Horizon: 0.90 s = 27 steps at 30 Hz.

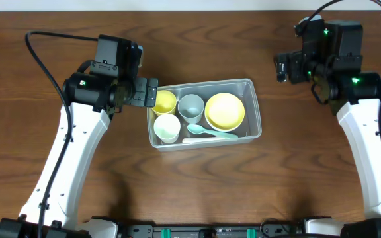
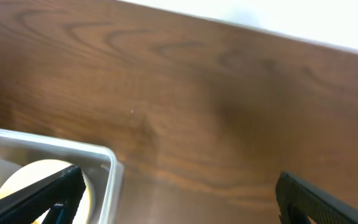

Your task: Pack container

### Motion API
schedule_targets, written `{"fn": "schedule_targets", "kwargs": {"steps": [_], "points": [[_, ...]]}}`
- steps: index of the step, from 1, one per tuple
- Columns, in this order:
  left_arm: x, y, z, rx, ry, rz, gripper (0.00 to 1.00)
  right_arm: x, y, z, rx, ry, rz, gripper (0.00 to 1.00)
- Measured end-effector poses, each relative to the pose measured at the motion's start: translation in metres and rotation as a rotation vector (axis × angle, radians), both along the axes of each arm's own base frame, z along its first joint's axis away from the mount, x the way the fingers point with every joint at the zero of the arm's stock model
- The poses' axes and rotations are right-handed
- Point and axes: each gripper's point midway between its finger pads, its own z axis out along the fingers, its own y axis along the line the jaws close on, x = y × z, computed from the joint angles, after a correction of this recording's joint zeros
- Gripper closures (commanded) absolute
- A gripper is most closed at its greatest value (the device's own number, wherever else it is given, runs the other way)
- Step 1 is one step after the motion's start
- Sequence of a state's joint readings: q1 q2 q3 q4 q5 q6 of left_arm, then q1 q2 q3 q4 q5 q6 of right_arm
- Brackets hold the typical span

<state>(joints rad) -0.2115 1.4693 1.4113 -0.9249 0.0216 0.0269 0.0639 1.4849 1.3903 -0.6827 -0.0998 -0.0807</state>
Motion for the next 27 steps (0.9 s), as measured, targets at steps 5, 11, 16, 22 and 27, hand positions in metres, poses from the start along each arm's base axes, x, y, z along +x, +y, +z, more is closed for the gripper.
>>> {"fn": "schedule_targets", "kwargs": {"steps": [5,11,16,22,27], "points": [[-0.016,0.004,0.009,-0.003,0.011,0.015,0.02,-0.018,-0.007,0.004,0.014,0.036,-0.064,0.01],[-0.042,0.010,0.058,-0.048,-0.131,0.035,0.02,-0.058,-0.017,0.046,0.024,-0.048,-0.118,0.01],[-0.079,0.018,0.077,-0.084,-0.233,0.051,0.02,-0.112,-0.026,0.041,0.057,-0.111,-0.186,0.01],[-0.134,0.029,0.044,-0.118,-0.277,0.080,0.02,-0.180,-0.037,-0.019,0.049,-0.064,-0.242,0.01],[-0.176,0.038,0.025,-0.190,-0.373,0.132,0.02,-0.225,-0.045,-0.057,0.080,-0.093,-0.305,0.01]]}}
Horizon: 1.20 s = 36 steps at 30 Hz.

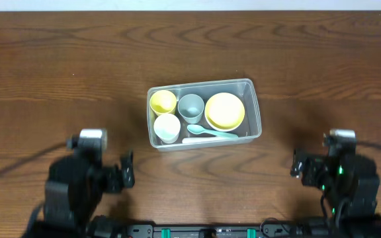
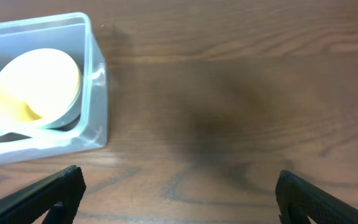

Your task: Pack container

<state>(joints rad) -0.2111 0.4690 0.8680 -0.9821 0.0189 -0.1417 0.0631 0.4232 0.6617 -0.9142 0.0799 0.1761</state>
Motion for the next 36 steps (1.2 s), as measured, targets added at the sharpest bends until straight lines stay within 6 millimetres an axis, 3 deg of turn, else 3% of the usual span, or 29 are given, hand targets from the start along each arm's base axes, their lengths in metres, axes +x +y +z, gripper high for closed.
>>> {"fn": "schedule_targets", "kwargs": {"steps": [4,10,25,31,36], "points": [[-0.012,0.003,-0.003,-0.036,-0.062,0.016,0.02,-0.006,-0.005,0.008,0.021,-0.083,-0.044,0.01],[-0.014,0.003,-0.002,-0.052,-0.077,0.025,0.02,-0.004,-0.004,0.016,0.083,-0.123,-0.081,0.01],[-0.016,0.004,-0.005,-0.051,-0.063,0.027,0.02,-0.025,-0.007,-0.014,0.078,0.025,-0.105,0.01],[-0.016,0.004,-0.005,-0.051,-0.063,0.027,0.02,-0.002,-0.001,-0.002,0.032,-0.127,-0.024,0.01],[-0.016,0.003,-0.006,-0.051,-0.061,0.027,0.02,0.008,0.009,-0.009,0.014,-0.282,0.054,0.01]]}}
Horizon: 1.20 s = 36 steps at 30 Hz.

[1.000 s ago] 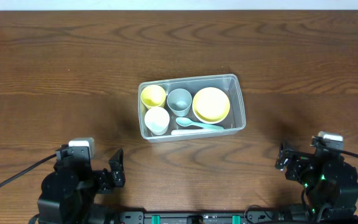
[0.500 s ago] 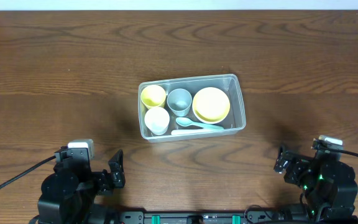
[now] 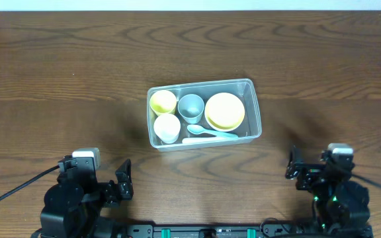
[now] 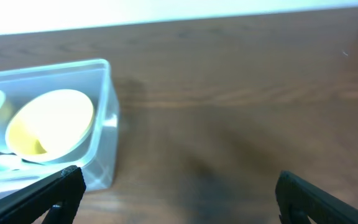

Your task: Pack container

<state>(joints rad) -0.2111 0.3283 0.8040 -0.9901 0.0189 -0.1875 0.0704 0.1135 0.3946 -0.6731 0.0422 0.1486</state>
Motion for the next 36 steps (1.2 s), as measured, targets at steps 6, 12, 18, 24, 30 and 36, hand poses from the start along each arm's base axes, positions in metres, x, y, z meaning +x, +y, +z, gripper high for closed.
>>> {"fn": "schedule_targets", "kwargs": {"steps": [6,12,18,24,30,36], "points": [[0.000,0.000,0.000,0.001,0.000,0.000,0.02,0.018,0.013,0.002,-0.012,-0.177,0.075,0.01],[0.000,0.000,-0.001,0.001,0.003,0.000,0.02,0.034,0.021,0.043,-0.119,-0.473,0.122,0.01],[0.000,0.000,-0.001,0.001,0.003,0.000,0.02,0.042,0.022,0.013,-0.250,-0.459,0.145,0.01],[0.000,0.000,-0.001,0.001,0.003,0.000,0.02,0.041,0.022,-0.017,-0.287,-0.342,0.174,0.01],[0.000,0.000,-0.001,0.001,0.003,0.000,0.02,0.041,0.022,-0.018,-0.294,-0.340,0.176,0.01],[0.000,0.000,-0.001,0.001,0.003,0.000,0.02,0.041,0.022,-0.018,-0.296,-0.340,0.176,0.01]]}}
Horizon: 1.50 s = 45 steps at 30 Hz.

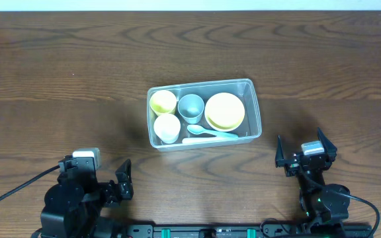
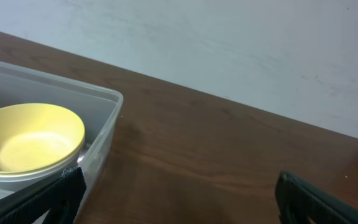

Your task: Pack container

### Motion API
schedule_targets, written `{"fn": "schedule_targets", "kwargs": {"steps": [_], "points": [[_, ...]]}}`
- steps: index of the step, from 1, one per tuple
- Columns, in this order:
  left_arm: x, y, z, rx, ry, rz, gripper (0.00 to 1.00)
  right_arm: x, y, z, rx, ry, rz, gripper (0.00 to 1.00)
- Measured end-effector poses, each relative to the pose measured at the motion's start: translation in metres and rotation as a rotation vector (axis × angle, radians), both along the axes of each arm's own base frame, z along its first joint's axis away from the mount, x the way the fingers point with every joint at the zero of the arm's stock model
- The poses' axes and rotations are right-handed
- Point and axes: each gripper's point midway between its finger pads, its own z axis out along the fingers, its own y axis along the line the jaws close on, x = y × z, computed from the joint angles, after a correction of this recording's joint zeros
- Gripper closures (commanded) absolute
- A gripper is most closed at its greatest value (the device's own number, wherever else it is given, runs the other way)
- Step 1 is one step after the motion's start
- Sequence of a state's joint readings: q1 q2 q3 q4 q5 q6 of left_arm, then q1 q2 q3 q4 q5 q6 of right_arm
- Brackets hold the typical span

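A clear plastic container (image 1: 255,109) sits mid-table holding a yellow bowl (image 1: 225,110), a grey cup (image 1: 191,106), a yellow cup (image 1: 163,102), a white cup (image 1: 167,127) and a pale blue spoon (image 1: 211,132). My right gripper (image 1: 303,153) is open and empty near the front edge, right of the container. In the right wrist view the gripper (image 2: 179,198) frames bare wood, with the container (image 2: 101,134) and bowl (image 2: 30,140) at left. My left gripper (image 1: 123,180) is at the front left, open, holding nothing.
Dark wooden table (image 1: 78,66) all round the container. A pale wall (image 2: 229,50) rises beyond the table's far edge in the right wrist view. Both arm bases sit at the front edge.
My right arm has tilted its gripper up: the wrist view now looks level across the table to the wall. The left arm and the container's contents are unchanged.
At first both arms were stretched out, the left gripper at the container's left end, the right one far back right. Then both were drawn back to the front edge, grippers open. They stayed there, with the right gripper now raised. The container kept the same contents throughout.
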<state>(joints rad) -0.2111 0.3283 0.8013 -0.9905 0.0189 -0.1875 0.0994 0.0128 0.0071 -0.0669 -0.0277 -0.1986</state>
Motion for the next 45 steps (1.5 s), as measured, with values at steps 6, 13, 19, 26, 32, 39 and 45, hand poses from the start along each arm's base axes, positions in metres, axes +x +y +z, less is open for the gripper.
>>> {"fn": "schedule_targets", "kwargs": {"steps": [6,13,19,26,32,39,45], "points": [[0.000,0.000,0.000,0.000,0.000,0.000,0.02,0.000,0.000,0.000,-0.003,0.000,0.000,0.01],[0.000,0.000,0.000,0.000,0.000,0.000,0.02,0.000,0.000,0.000,-0.003,0.000,0.000,0.01],[-0.007,0.006,-0.012,0.015,0.057,0.024,0.02,0.000,0.000,0.000,-0.003,0.000,0.000,0.01],[-0.008,0.023,-0.040,0.025,0.053,0.124,0.02,0.000,0.000,0.000,-0.003,0.000,0.000,0.01],[0.020,0.025,-0.039,0.087,-0.175,0.094,0.02,0.000,0.000,0.000,-0.003,0.000,0.000,0.01],[0.061,0.023,-0.027,0.215,-0.445,0.047,0.02,0.000,0.000,0.000,-0.003,0.000,0.000,0.01],[0.079,0.023,-0.037,0.267,-0.576,0.042,0.02,0.000,0.000,0.000,-0.004,0.000,0.000,0.01]]}}
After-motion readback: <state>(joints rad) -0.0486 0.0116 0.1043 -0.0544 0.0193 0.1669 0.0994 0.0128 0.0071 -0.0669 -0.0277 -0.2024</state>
